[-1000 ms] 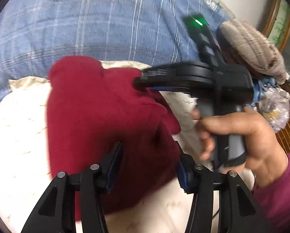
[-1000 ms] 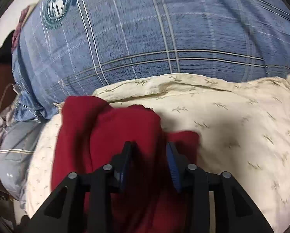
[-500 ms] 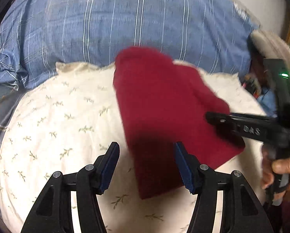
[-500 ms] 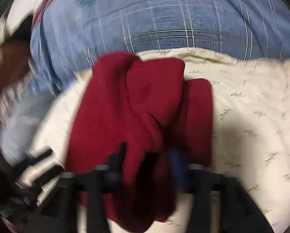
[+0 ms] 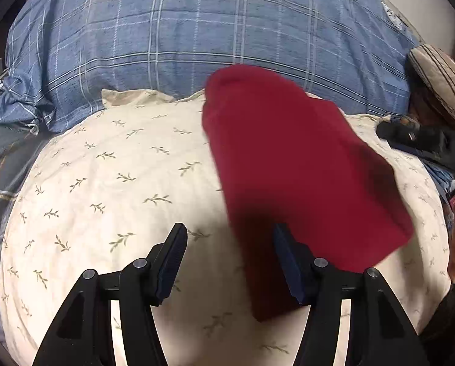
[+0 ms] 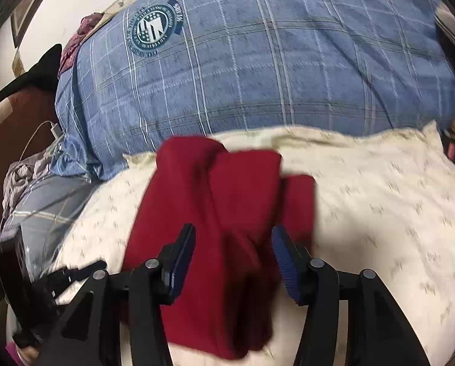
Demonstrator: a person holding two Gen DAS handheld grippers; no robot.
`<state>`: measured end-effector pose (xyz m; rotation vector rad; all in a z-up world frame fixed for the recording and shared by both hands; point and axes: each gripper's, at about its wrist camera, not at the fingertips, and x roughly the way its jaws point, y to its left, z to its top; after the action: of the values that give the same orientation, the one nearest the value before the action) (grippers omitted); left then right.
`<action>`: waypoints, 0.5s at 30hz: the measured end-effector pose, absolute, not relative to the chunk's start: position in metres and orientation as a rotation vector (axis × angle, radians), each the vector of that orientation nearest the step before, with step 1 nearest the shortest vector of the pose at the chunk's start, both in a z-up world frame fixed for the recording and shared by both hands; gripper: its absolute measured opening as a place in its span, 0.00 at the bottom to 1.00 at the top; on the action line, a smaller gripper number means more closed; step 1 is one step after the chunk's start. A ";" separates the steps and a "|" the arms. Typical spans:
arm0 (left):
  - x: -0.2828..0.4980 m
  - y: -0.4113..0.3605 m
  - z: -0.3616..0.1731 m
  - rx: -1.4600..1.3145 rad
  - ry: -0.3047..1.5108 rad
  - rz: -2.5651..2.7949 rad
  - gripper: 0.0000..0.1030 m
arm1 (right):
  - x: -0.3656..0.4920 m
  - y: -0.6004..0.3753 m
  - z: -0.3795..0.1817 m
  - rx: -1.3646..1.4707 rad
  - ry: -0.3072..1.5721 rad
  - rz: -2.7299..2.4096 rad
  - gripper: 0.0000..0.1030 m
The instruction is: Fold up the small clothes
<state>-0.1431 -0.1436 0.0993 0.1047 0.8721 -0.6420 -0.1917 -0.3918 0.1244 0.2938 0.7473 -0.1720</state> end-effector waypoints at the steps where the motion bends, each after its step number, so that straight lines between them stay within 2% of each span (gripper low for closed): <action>1: -0.141 -0.143 0.096 0.102 0.873 -0.643 0.60 | -0.184 -0.390 0.122 0.287 0.754 -0.168 0.53; 8: -0.120 -0.151 0.081 0.083 0.879 -0.667 0.66 | -0.116 -0.383 0.091 0.208 0.825 -0.192 0.49; 12: -0.109 -0.151 0.076 0.062 0.883 -0.679 0.73 | -0.105 -0.402 0.072 0.183 0.838 -0.284 0.50; 15: -0.106 -0.151 0.074 0.050 0.889 -0.685 0.73 | -0.113 -0.415 0.069 0.227 0.807 -0.332 0.49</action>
<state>-0.1062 -0.1513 0.0735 0.0498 0.8890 -0.6849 -0.1130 -0.4148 0.0689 0.2268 0.8067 -0.3321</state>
